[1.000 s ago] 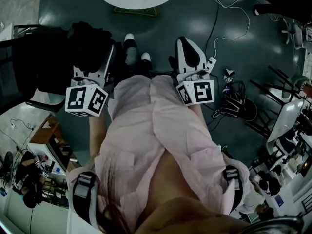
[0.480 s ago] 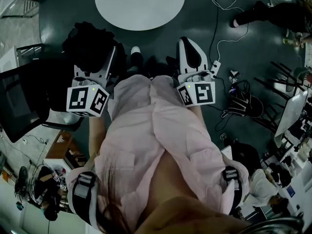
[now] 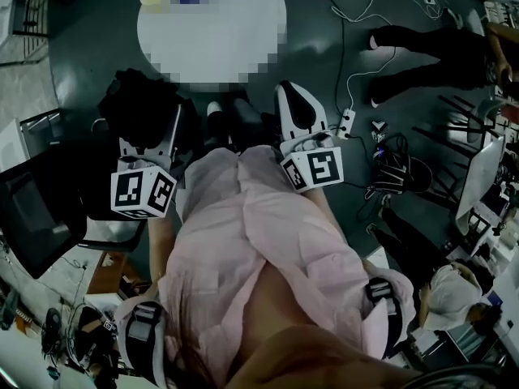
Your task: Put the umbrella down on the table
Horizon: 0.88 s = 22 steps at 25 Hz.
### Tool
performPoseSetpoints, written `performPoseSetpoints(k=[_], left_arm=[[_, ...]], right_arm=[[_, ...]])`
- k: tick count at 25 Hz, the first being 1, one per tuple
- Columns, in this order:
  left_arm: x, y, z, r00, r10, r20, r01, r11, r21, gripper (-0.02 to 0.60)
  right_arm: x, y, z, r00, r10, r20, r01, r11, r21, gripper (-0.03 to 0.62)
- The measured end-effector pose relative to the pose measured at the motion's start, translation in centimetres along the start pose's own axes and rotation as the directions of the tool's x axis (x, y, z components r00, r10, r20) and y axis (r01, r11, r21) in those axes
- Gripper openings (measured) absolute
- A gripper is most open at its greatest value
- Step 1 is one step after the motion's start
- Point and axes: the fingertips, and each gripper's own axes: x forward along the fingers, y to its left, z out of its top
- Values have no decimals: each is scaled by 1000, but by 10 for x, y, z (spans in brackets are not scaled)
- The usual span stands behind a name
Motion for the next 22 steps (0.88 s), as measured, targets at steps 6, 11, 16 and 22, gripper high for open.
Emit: performPoseSetpoints(k=[6, 11, 16, 22], left_arm=[[44, 2, 20, 1000, 18, 3, -18, 1000, -3, 316], [86, -2, 43, 999, 34, 27, -34, 999, 3, 316], [133, 11, 51, 996, 78, 42, -78, 997, -12, 316], [140, 10, 57, 989, 137, 50, -134, 990, -49, 316]], right_arm=[[44, -26, 16, 999, 44, 3, -44, 999, 0, 34], [81, -60, 34, 998, 65, 16, -65, 998, -9, 34], [128, -94, 35, 996, 90, 13, -90, 996, 0, 34], [143, -105, 39, 990, 139, -4, -139, 990, 25, 34]])
